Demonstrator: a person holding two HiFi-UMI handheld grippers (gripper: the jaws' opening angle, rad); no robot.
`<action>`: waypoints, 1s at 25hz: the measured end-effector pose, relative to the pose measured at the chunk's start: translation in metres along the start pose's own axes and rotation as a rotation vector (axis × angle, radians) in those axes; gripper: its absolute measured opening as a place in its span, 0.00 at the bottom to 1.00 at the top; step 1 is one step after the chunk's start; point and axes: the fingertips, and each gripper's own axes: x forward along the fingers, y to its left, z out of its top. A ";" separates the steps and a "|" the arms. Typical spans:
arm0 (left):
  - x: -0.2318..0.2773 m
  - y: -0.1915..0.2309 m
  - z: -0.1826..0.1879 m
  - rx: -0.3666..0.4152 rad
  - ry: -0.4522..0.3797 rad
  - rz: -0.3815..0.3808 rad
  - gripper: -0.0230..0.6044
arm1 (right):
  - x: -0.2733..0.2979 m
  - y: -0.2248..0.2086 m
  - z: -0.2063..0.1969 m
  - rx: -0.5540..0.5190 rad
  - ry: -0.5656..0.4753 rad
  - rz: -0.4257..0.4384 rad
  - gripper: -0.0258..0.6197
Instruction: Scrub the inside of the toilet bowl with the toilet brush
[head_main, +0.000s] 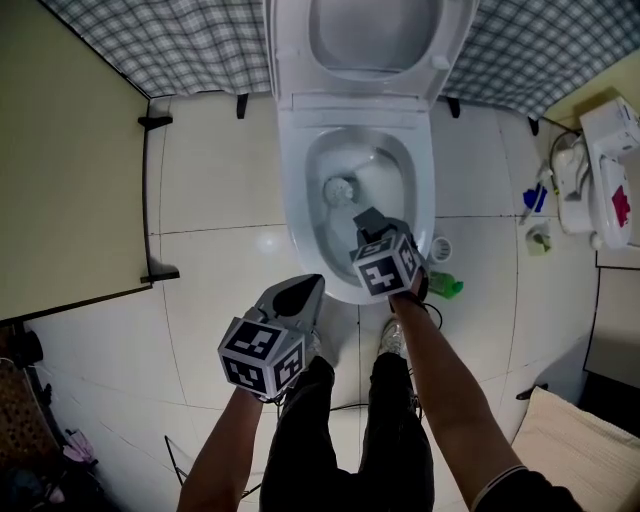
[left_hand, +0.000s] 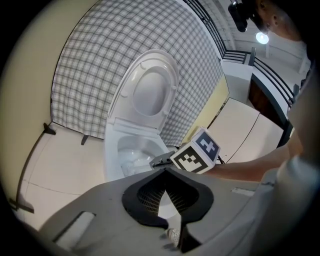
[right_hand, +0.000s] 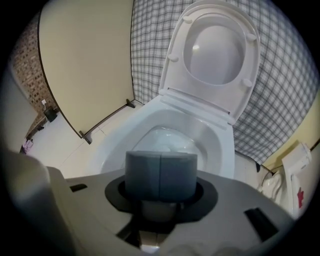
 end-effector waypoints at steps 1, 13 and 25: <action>0.002 0.002 -0.002 -0.001 0.002 -0.002 0.05 | 0.004 -0.005 0.004 -0.006 -0.001 -0.009 0.29; 0.020 0.016 -0.008 -0.011 0.039 -0.011 0.05 | 0.016 -0.057 -0.014 -0.071 0.103 -0.072 0.29; 0.026 0.007 -0.005 -0.021 0.035 -0.040 0.05 | 0.006 -0.020 -0.054 -0.197 0.204 0.013 0.29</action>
